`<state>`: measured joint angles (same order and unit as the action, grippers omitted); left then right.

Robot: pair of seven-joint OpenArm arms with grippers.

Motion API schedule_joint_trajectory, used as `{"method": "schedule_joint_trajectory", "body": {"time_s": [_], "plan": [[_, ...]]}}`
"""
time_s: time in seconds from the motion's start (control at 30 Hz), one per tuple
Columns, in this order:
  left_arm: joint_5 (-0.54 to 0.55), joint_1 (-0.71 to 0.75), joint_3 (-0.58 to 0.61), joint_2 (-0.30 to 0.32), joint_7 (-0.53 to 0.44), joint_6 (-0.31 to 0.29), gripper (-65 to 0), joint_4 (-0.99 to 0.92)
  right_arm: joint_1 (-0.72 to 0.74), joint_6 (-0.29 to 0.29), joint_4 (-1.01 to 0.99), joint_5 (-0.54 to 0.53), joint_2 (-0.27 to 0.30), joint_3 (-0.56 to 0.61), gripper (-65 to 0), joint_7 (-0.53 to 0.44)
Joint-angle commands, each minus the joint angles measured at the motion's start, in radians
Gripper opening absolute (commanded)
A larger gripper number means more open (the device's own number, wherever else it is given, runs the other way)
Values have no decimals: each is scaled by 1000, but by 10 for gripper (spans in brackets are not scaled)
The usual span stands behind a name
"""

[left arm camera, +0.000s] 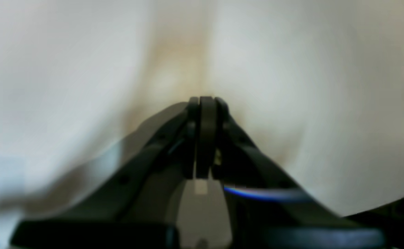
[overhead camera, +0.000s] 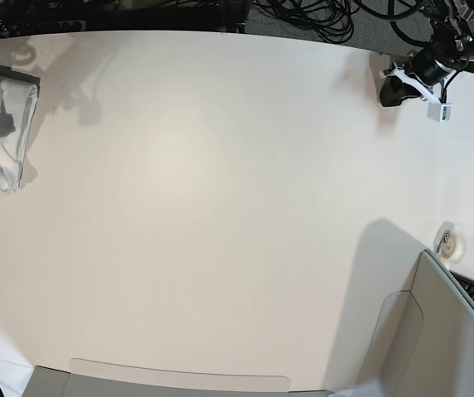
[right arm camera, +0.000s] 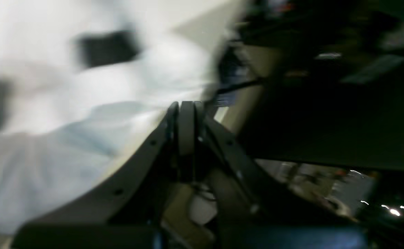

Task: Layout the t-shirt on the table in an organized manner, then fold the t-shirt properly
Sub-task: 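Release the shirt and raise the right gripper away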

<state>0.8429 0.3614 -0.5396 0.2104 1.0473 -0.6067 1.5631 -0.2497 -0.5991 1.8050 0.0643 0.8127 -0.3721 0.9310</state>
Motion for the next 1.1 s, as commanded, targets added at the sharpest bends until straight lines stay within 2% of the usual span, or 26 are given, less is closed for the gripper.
{"method": "schedule_joint_trajectory", "body": {"time_s": [0.0, 0.07, 0.13, 0.23, 0.43, 0.57, 0.67, 0.77, 0.83, 1.07], "plan": [[-58, 14, 8, 2, 57, 11, -650, 0, 25, -32, 42, -2, 20, -11, -650, 18], [-58, 14, 9, 1, 57, 11, -650, 0, 39, -66, 111, -8, -20, -37, -650, 63], [-58, 14, 9, -2, 57, 11, -650, 0, 39, -99, 197, -25, -100, -77, -650, 121], [-58, 14, 11, -2, 57, 11, -650, 0, 49, -99, 247, -53, -234, -86, -650, 194], [-60, 14, 9, 4, 57, 12, -650, 0, -26, -99, 241, -122, -536, -83, -650, 207], [-60, 14, 11, 1, 57, 12, -650, 0, -49, -99, 240, -133, -655, -25, -650, 207], [-60, 15, 11, -1, 58, 12, -650, 0, -69, -99, 240, -133, -691, -28, -650, 204], [-60, 18, 11, 2, 58, 12, -650, 0, -96, -99, 237, -128, -688, -32, -650, 150], [-58, 20, 9, 4, 58, 12, -650, 0, -116, -99, 235, -119, -672, -61, -650, 124], [-53, 23, 9, -1, 58, 12, -650, 1, -122, -89, 209, -119, -614, -178, -650, 121]]}}
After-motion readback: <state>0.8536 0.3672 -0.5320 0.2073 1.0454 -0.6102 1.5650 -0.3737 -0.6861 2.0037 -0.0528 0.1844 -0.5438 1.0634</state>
